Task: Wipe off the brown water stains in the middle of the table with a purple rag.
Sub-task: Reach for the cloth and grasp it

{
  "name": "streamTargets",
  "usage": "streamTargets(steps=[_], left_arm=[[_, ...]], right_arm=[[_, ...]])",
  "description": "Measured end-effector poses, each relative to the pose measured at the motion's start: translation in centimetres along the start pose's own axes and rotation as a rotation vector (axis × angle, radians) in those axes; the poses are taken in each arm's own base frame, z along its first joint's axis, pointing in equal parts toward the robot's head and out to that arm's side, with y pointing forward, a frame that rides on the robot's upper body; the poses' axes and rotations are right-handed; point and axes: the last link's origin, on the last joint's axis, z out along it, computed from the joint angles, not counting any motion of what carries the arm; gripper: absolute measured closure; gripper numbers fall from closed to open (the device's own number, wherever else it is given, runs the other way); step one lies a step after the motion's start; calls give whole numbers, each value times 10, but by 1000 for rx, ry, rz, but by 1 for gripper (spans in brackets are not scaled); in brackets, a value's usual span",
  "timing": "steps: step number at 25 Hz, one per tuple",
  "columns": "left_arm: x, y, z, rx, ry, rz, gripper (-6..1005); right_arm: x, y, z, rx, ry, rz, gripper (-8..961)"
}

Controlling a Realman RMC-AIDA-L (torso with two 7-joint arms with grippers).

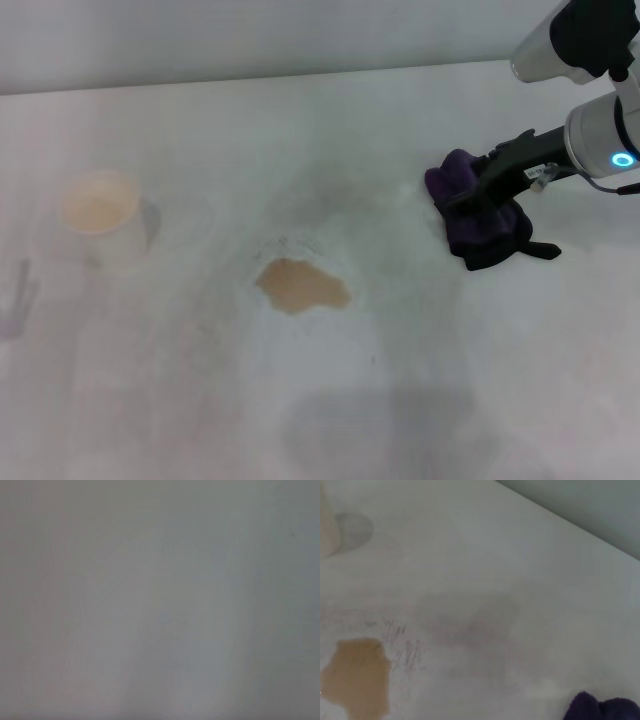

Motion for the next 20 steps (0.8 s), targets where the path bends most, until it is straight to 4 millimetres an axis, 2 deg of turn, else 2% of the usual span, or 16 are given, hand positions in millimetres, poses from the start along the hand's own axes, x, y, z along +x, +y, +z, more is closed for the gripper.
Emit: streamTargets(steps=[12, 20], left_arm=[[0, 2, -1, 0, 6, -10, 131], [0, 1, -2, 4, 6, -9, 131]], right_arm=[[8, -10, 15, 45, 25, 17, 151], [11, -13, 32, 52, 40, 39, 462]])
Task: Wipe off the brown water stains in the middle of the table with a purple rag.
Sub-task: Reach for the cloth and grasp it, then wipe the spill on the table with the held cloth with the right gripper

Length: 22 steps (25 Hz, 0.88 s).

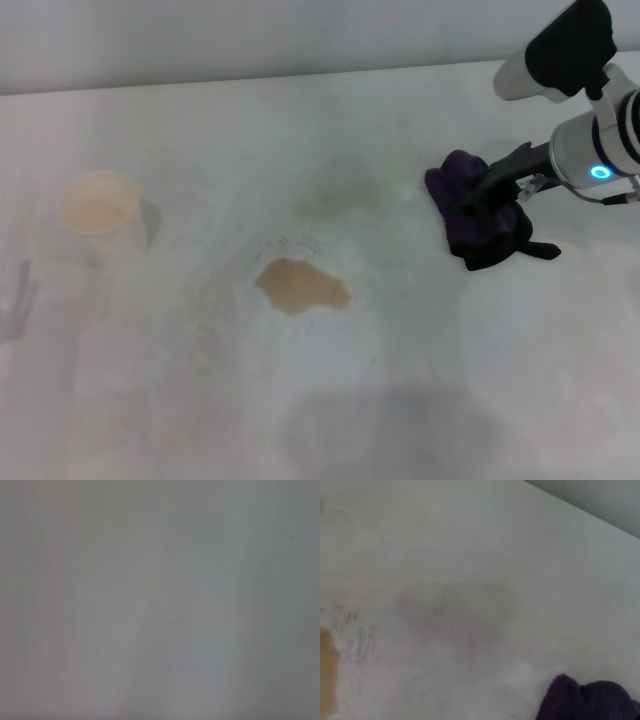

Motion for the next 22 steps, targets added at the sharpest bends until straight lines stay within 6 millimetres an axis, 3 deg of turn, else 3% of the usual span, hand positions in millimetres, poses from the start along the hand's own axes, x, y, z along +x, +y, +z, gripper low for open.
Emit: streamTargets(steps=[2, 22], left_arm=[[0, -1, 0, 0, 1, 2, 131], [4, 0, 6, 1, 16, 0, 130]], right_arm=[[1, -1, 1, 6, 4, 0, 530], [10, -11, 3, 75, 33, -16, 591]])
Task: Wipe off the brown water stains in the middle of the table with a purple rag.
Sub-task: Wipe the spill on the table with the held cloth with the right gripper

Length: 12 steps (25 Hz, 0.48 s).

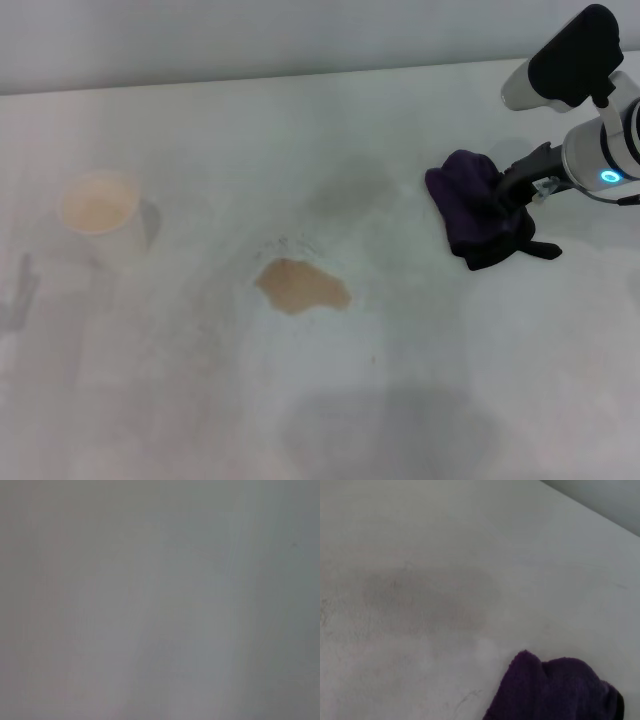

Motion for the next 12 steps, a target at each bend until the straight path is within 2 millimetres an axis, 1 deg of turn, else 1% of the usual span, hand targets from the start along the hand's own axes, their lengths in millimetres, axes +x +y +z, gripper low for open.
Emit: streamTargets(steps=[10, 12], left_arm=[[0, -5, -1, 37, 4, -11, 130], [0, -5, -2, 41, 3, -12, 130]], right_arm=[[2, 2, 7, -11, 16, 6, 622], [3, 2, 7, -9, 20, 7, 673]])
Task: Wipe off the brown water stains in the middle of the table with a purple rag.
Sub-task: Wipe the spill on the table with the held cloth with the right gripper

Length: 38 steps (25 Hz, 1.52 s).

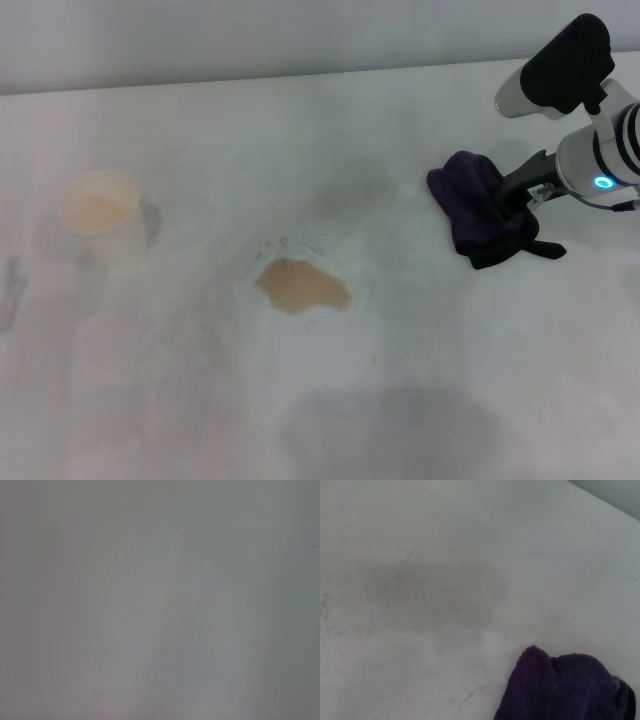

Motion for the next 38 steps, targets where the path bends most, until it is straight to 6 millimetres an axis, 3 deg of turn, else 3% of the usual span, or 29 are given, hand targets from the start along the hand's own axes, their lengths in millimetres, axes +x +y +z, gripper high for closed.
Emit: streamTargets(steps=[6, 11, 18, 22, 28, 33, 38], left_arm=[[1, 0, 2, -2, 3, 1, 130], [2, 0, 4, 4, 9, -4, 130], [2, 0, 5, 10, 11, -21, 129], [3, 1, 5, 8, 12, -80, 129], [3, 1, 6, 6, 14, -112, 129], [3, 2, 7, 0, 15, -118, 129], [6, 5, 12, -11, 24, -130, 131]], right_arm=[[-1, -2, -4, 3, -13, -2, 825], [-8, 6, -10, -40, -3, -40, 851], [-31, 54, -15, -255, -92, -216, 857], [-38, 92, -3, -361, -129, -375, 858], [-45, 125, 9, -409, -159, -498, 858], [-48, 140, 20, -356, -177, -573, 858], [-58, 134, 24, -275, -232, -559, 858]])
